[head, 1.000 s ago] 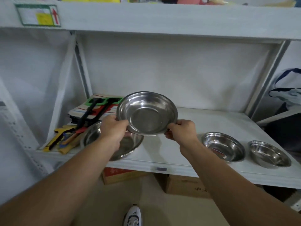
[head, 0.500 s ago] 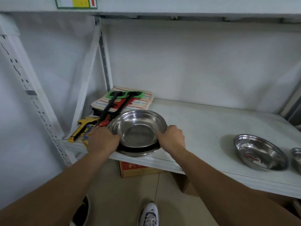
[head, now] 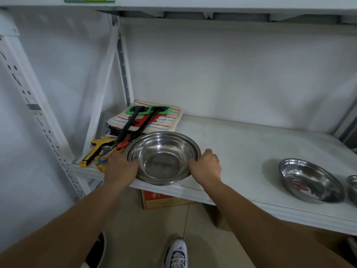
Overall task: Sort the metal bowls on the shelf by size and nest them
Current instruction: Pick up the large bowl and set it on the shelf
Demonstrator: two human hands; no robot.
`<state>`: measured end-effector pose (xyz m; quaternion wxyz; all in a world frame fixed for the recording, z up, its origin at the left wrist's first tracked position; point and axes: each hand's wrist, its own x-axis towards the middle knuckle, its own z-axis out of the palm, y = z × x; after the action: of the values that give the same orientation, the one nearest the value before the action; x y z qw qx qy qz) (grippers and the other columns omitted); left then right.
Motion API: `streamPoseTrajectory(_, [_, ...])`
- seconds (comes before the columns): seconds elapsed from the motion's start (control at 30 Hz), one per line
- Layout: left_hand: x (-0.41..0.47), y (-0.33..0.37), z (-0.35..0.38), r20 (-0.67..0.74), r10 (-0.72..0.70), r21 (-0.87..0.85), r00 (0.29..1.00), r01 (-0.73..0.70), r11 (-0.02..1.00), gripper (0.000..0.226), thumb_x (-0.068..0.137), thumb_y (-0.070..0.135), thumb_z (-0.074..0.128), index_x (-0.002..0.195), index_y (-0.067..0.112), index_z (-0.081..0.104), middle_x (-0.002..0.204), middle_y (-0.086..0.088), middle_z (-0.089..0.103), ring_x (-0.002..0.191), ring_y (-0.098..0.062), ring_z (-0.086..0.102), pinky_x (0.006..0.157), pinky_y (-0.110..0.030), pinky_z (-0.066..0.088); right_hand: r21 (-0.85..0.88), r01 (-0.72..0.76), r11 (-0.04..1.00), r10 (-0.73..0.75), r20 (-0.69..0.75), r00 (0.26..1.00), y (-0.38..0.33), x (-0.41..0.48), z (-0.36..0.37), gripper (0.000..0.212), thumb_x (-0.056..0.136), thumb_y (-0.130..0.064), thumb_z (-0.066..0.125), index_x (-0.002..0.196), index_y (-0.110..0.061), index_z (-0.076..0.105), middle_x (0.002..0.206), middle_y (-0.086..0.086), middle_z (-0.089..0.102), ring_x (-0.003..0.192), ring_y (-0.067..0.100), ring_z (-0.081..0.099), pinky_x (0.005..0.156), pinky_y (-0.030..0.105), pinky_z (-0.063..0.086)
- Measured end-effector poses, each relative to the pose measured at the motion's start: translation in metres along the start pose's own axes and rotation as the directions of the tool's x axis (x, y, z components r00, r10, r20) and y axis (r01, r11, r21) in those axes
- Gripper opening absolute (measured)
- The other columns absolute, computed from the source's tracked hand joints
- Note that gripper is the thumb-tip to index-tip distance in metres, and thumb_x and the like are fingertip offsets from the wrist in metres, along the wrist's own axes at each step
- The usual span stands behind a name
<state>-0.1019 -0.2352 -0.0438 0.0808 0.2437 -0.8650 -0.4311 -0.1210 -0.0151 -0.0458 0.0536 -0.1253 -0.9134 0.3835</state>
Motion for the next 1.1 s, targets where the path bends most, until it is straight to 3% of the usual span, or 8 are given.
streamPoseTrajectory(0.07, [0.001,0.004,-0.001,0.020,-0.055,-0.139,0.998,0.057,0.989,0.016,0.087,0.022,0.059,0.103,0.024,0.059,0.095,-0.004,0.066,0.092,-0.032,0.068,0.082,-0.052,0.061,0.110,-0.112,0.988,0.107,0.051,0.993,0.003,0.002,-0.002,0.030,0.088,-0.026,0.054,0.104,-0.001,0.061,0.104,0.015,0.070,0.090,0.033,0.069,0.081,0.043,0.059])
streamPoseTrajectory(0.23, [-0.013,0.017,0.009,0.037,-0.076,-0.243,0.996,0.082,0.967,0.026,0.091,0.002,0.054,0.078,0.023,0.063,0.079,-0.002,0.066,0.080,-0.028,0.067,0.074,-0.042,0.061,0.217,-0.114,0.969,0.097,0.091,0.991,0.015,0.002,-0.010,0.022,0.089,-0.019,0.051,0.089,0.000,0.062,0.093,0.020,0.072,0.083,0.037,0.072,0.076,0.049,0.063])
streamPoseTrajectory(0.3, [-0.019,0.026,0.021,0.054,-0.044,-0.246,0.998,0.056,0.968,0.018,0.091,0.005,0.056,0.081,0.017,0.065,0.078,-0.003,0.066,0.075,-0.023,0.064,0.069,-0.036,0.056,0.214,-0.094,0.972,0.086,0.048,0.995,0.027,0.005,-0.024,0.021,0.093,-0.018,0.050,0.088,0.000,0.061,0.088,0.018,0.069,0.075,0.032,0.065,0.068,0.042,0.057])
streamPoseTrajectory(0.47, [-0.032,0.060,0.074,0.180,0.009,-0.326,0.984,0.051,0.944,0.021,0.081,0.011,0.061,0.097,0.018,0.071,0.091,-0.010,0.076,0.080,-0.029,0.074,0.072,-0.048,0.065,0.166,-0.116,0.979,0.130,-0.078,0.988,0.075,0.010,-0.078,0.025,0.096,-0.017,0.049,0.093,0.003,0.062,0.079,0.011,0.058,0.068,0.025,0.053,0.059,0.033,0.043])
streamPoseTrajectory(0.73, [-0.056,0.095,0.165,0.304,0.079,-0.302,0.949,0.018,0.953,0.031,0.071,0.004,0.053,0.093,0.018,0.070,0.088,-0.013,0.075,0.076,-0.034,0.075,0.067,-0.052,0.065,0.133,-0.185,0.974,0.209,-0.202,0.957,0.141,0.008,-0.146,0.025,0.095,-0.016,0.047,0.096,0.003,0.065,0.087,0.018,0.069,0.079,0.034,0.065,0.073,0.044,0.056])
streamPoseTrajectory(0.93, [-0.060,0.092,0.180,0.312,0.109,-0.273,0.944,-0.021,0.962,0.024,0.072,0.005,0.055,0.089,0.015,0.070,0.088,-0.015,0.075,0.077,-0.036,0.075,0.067,-0.054,0.064,0.133,-0.181,0.975,0.205,-0.198,0.959,0.163,0.004,-0.147,0.021,0.094,-0.008,0.046,0.083,0.004,0.060,0.079,0.018,0.064,0.072,0.031,0.057,0.063,0.034,0.043])
streamPoseTrajectory(1.03, [-0.073,0.100,0.171,0.303,0.105,-0.237,0.947,-0.032,0.971,0.028,0.077,0.014,0.059,0.103,0.015,0.069,0.105,-0.015,0.075,0.088,-0.035,0.074,0.077,-0.050,0.063,0.150,-0.166,0.975,0.194,-0.190,0.962,0.165,0.004,-0.145,0.021,0.095,-0.011,0.046,0.081,0.000,0.056,0.077,0.015,0.060,0.071,0.031,0.055,0.063,0.035,0.045])
streamPoseTrajectory(1.1, [-0.089,0.107,0.164,0.249,0.104,-0.109,0.963,-0.078,0.991,0.051,0.089,0.022,0.065,0.138,0.013,0.054,0.134,-0.014,0.062,0.115,-0.037,0.064,0.090,-0.045,0.055,0.164,-0.159,0.974,0.190,-0.189,0.963,0.166,0.002,-0.148,0.025,0.096,-0.020,0.047,0.084,0.000,0.058,0.083,0.016,0.065,0.077,0.034,0.061,0.070,0.039,0.050])
